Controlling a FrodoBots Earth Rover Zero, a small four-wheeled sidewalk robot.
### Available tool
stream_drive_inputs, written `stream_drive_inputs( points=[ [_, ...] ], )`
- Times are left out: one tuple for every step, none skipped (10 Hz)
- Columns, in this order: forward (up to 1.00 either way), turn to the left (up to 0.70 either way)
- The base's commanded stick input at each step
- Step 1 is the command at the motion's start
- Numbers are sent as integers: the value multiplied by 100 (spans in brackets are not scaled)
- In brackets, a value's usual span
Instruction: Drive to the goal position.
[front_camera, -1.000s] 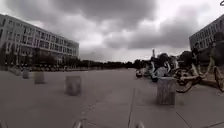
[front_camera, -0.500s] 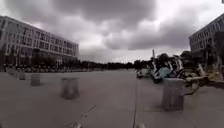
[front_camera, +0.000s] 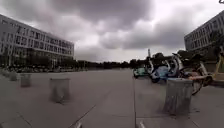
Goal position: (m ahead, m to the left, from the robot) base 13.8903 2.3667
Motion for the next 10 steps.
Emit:
stream_drive_inputs(
  points=[
    [50, 1],
    [50, 1],
    [50, 1],
    [50, 1],
    [50, 1],
    [50, 1],
    [50, 1],
    [50, 1],
    [50, 1],
    [50, 1]
  ],
)
